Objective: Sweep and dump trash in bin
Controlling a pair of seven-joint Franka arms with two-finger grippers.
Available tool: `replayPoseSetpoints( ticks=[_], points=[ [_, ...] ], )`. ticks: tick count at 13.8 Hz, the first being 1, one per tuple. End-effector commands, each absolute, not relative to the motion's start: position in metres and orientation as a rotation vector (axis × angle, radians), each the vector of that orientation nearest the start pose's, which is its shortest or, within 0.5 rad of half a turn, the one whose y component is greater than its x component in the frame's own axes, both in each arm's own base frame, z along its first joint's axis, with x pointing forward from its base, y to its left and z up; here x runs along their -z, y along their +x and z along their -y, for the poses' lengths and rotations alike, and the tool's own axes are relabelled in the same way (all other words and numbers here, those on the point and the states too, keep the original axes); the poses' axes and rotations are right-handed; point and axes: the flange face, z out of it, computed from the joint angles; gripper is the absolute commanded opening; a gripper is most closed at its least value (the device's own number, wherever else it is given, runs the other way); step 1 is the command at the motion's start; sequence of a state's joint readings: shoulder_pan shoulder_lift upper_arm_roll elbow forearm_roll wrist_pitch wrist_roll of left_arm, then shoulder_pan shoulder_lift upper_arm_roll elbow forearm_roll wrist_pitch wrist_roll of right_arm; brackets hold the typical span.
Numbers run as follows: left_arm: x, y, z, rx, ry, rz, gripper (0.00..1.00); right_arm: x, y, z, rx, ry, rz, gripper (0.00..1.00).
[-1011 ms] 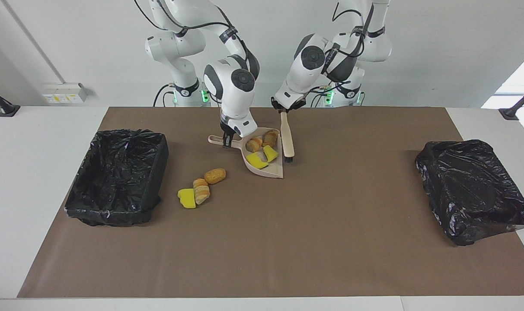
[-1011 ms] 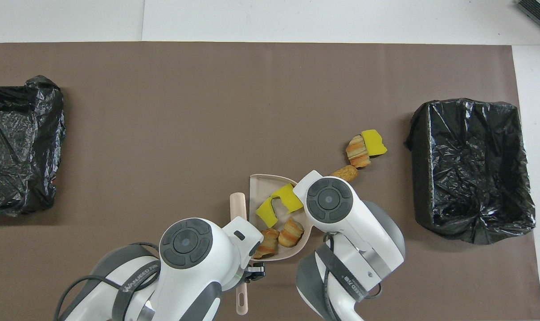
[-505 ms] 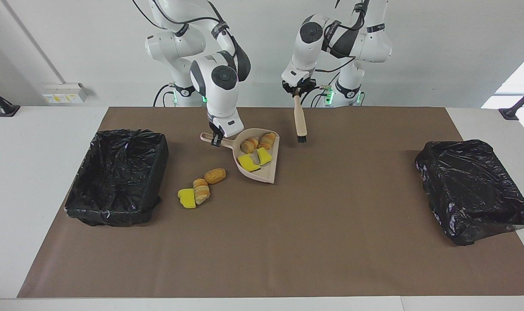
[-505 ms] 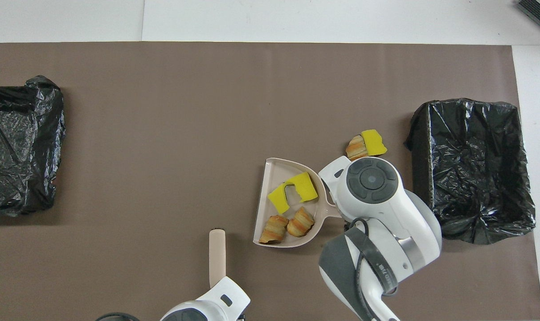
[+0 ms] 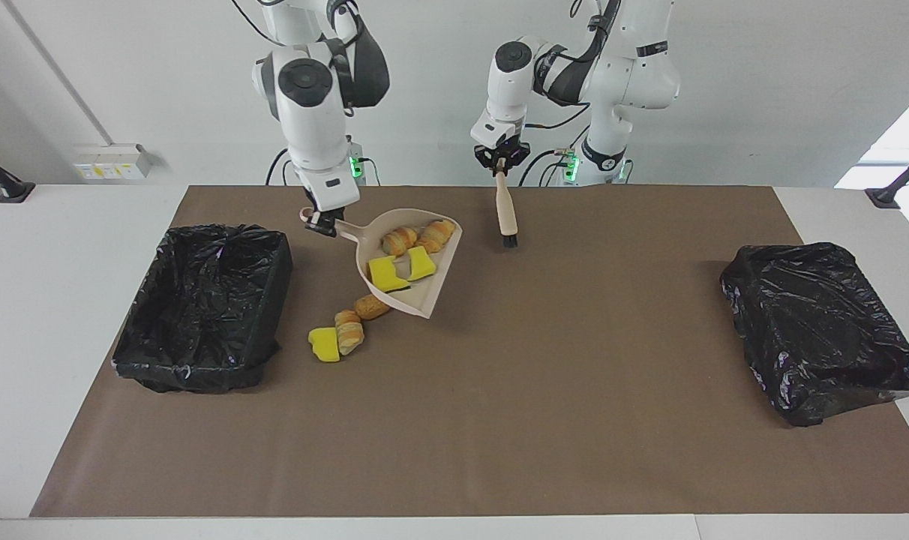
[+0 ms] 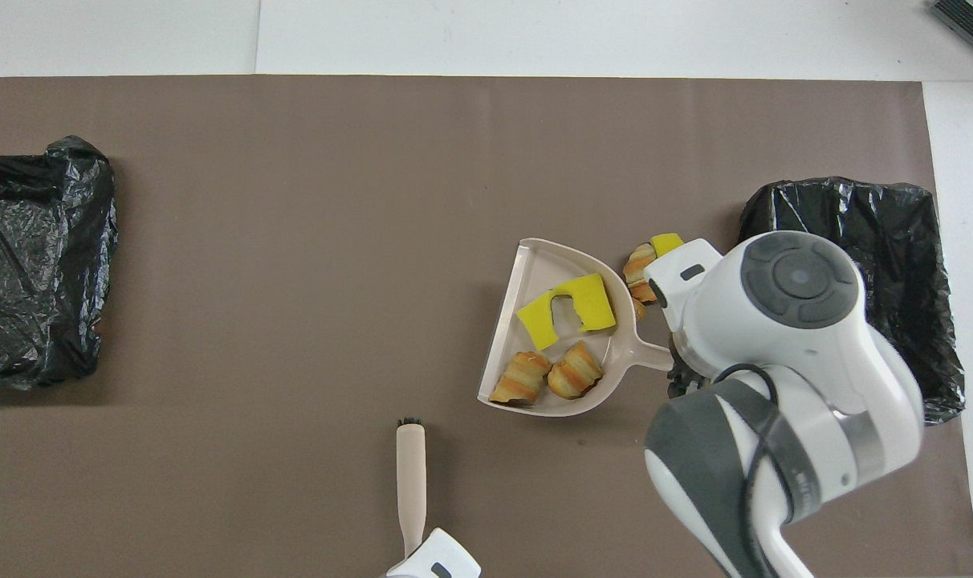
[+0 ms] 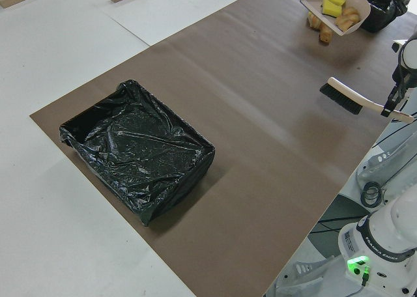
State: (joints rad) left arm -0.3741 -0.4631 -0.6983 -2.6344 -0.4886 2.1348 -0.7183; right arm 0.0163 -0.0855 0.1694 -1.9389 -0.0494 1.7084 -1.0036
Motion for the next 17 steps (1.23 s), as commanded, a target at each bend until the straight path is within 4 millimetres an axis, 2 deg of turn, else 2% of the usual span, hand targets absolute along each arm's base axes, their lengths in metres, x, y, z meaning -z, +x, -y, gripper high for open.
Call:
replayPoseSetpoints(
  ticks=[1,3,5,6,8,9,10,11,12,13,15,17],
  points=[
    [-0.338,0.181,0.344,-0.255,-3.152,0.015,0.0,-0.532,0.526,-0.002,-0.191,-2.567,1.708,0.0],
    [-0.335,0.182,0.345,-0.327,-3.184,0.002,0.0,-0.534,0.53,0.059,-0.183,-2.6,1.661,0.0],
    [-0.333,0.183,0.344,-0.358,-3.202,-0.063,0.0,-0.536,0.525,0.117,-0.22,-2.678,1.604,0.0],
    [-0.333,0.183,0.344,-0.36,-3.201,-0.066,0.0,-0.543,0.52,0.151,-0.264,-2.722,1.618,0.0],
    [-0.331,0.189,0.34,-0.381,-3.197,-0.095,0.03,-0.548,0.51,0.203,-0.351,-2.748,1.723,0.0],
    [-0.33,0.204,0.336,-0.398,-3.205,-0.056,0.1,-0.552,0.506,0.227,-0.364,-2.765,1.78,0.0],
    [-0.33,0.216,0.34,-0.439,-3.218,-0.08,0.38,-0.555,0.5,0.249,-0.375,-2.787,1.812,0.0],
    [-0.33,0.226,0.341,-0.468,-3.228,-0.099,0.55,-0.56,0.499,0.259,-0.398,-2.795,1.863,0.0],
    [-0.33,0.234,0.343,-0.485,-3.236,-0.105,0.85,-0.563,0.494,0.274,-0.432,-2.817,1.88,0.0],
    [-0.333,0.24,0.342,-0.475,-3.246,-0.14,1.0,-0.564,0.492,0.281,-0.466,-2.821,1.912,0.0],
    [-0.349,0.257,0.337,-0.428,-3.272,-0.159,1.0,-0.565,0.492,0.285,-0.598,-2.787,2.033,0.0],
    [-0.381,0.285,0.335,-0.359,-3.266,-0.198,1.0,-0.557,0.496,0.288,-0.729,-2.746,2.132,0.0]
  ],
)
